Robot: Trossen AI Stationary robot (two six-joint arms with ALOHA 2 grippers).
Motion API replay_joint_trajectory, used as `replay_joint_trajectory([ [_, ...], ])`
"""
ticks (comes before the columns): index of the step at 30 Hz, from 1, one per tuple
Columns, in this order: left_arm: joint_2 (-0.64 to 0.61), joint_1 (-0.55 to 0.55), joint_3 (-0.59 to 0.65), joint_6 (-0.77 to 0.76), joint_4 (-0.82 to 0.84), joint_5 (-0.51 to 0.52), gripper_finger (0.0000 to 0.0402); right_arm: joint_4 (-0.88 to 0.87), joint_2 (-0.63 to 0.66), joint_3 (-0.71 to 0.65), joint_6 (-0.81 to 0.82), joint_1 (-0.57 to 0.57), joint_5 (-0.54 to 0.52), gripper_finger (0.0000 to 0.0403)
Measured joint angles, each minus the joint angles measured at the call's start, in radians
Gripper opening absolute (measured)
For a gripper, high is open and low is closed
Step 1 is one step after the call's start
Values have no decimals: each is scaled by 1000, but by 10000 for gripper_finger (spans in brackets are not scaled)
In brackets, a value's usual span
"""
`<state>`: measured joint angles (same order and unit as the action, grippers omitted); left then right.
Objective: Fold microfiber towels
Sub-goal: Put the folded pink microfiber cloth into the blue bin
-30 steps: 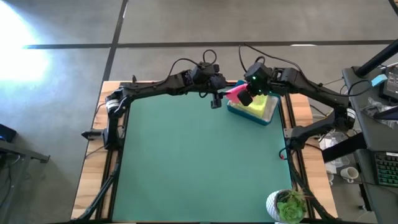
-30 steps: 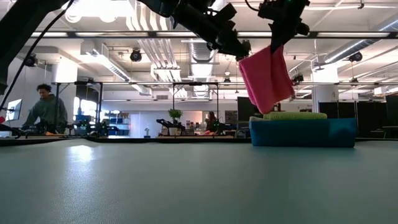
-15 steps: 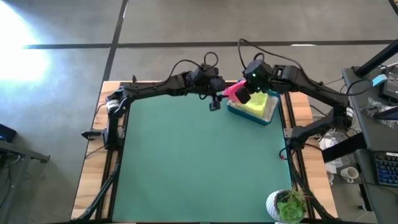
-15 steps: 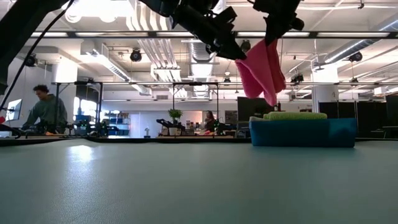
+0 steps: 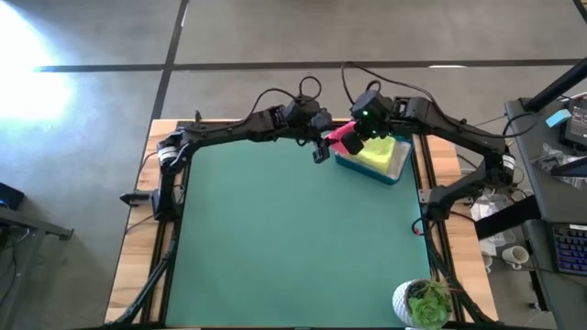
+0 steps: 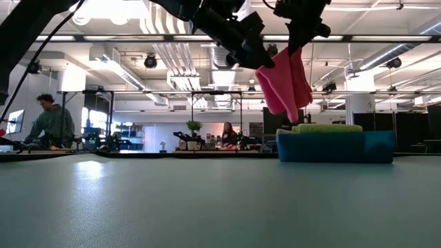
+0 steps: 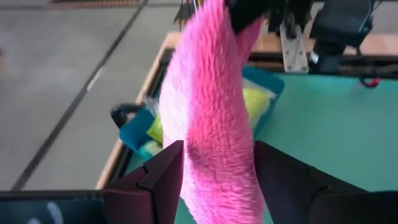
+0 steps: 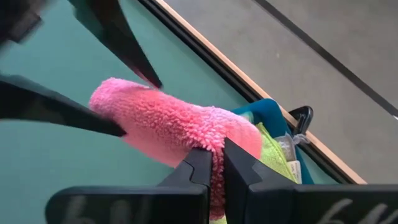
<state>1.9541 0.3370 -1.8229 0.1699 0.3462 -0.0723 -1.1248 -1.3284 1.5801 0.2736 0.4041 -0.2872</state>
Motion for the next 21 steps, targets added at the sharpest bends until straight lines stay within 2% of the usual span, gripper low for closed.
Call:
replay_joint_trajectory([
  [4, 9, 7, 2, 45, 8, 36, 176, -14, -18, 30, -10, -9, 1, 8],
  [7, 14, 9, 2, 103, 20, 62, 154, -46, -17, 46, -7, -9, -1, 8],
  [15, 13, 4, 2, 258, 13, 63, 12, -137, -13, 52, 7, -13, -1, 8],
  [21, 9, 5, -5, 340, -41, 63, 12, -213, -13, 34, 66, -53, 0, 8],
])
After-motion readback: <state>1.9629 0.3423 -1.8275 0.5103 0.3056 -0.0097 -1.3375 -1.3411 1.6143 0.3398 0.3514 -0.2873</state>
